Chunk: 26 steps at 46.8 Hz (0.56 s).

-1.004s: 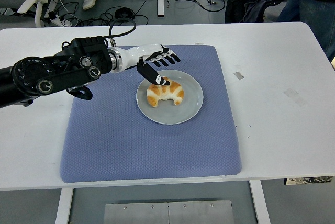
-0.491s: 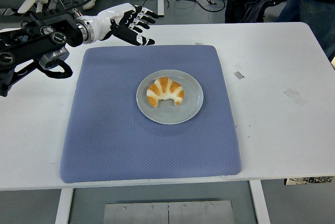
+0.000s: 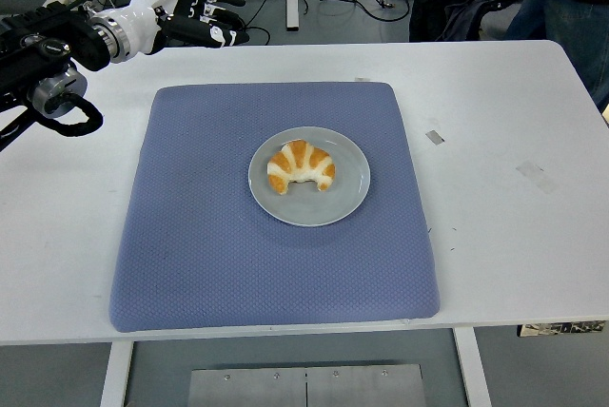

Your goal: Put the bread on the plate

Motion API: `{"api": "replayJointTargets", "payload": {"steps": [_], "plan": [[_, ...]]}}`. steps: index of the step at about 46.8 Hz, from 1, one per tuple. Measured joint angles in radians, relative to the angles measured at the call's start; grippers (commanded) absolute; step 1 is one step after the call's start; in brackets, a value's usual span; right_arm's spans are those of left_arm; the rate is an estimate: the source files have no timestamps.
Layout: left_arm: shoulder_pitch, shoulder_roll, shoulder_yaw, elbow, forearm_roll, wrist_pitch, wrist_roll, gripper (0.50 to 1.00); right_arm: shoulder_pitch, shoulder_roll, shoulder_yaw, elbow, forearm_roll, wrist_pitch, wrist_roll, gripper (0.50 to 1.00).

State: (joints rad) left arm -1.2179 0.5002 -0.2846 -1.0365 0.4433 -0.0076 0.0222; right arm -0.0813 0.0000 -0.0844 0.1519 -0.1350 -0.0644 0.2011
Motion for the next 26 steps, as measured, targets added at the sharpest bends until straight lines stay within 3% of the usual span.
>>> {"api": "replayJointTargets", "payload": {"steps": [26], "plan": [[0.031,0.046,-0.039,0.0,-0.037,-0.014,-0.008,0.857,0.0,0.0,-0.007,0.001,0.0,0.0,0.0,1.0]]}}
